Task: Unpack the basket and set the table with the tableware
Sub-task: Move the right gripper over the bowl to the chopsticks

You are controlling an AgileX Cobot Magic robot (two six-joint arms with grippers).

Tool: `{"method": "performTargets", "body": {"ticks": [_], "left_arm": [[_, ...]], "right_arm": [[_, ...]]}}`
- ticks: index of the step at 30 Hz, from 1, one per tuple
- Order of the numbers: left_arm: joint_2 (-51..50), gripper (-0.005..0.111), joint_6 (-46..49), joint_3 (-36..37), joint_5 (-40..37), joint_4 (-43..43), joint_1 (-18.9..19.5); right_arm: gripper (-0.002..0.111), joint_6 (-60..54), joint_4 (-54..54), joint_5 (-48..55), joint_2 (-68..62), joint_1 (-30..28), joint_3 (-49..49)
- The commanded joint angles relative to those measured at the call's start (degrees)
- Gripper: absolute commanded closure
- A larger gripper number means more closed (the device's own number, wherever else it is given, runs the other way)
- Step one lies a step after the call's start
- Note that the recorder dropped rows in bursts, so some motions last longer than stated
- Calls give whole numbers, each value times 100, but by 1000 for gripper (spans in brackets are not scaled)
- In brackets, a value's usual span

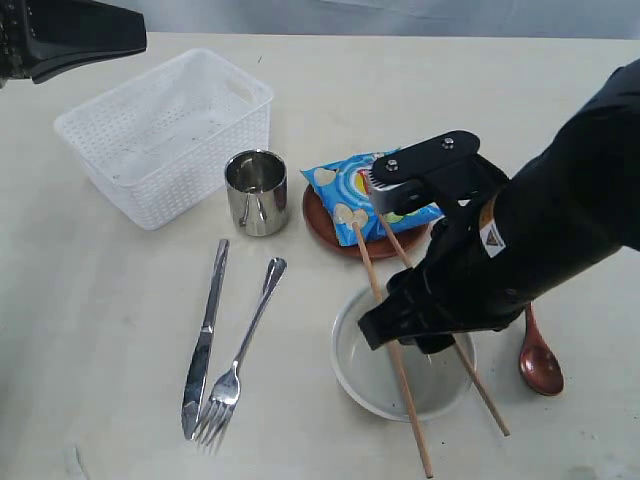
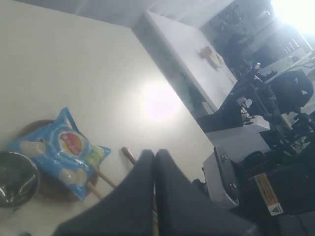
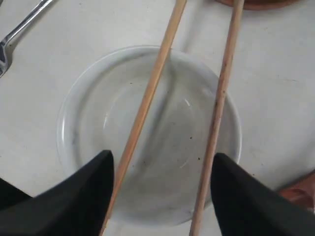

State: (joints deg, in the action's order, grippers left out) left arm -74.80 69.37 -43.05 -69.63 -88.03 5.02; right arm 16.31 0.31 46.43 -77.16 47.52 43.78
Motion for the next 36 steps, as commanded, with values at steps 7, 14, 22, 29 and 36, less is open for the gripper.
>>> {"method": "performTargets", "body": {"ticks": [7, 14, 22, 29, 36], "left_arm": [[43, 107, 39, 17, -33, -113, 13], [43, 107, 49, 17, -33, -113, 13], [43, 107, 60, 17, -33, -113, 13], [43, 107, 61, 17, -33, -113, 13], [43, 107, 86, 17, -33, -113, 13]], "right_arm": [[100, 143, -647, -61, 139, 9, -24], [108, 247, -995, 23, 139, -5, -268], [108, 275, -1224, 10, 78, -5, -365], [108, 301, -1246, -71, -276, -5, -383], [108, 301, -1230, -179, -439, -5, -383]]}}
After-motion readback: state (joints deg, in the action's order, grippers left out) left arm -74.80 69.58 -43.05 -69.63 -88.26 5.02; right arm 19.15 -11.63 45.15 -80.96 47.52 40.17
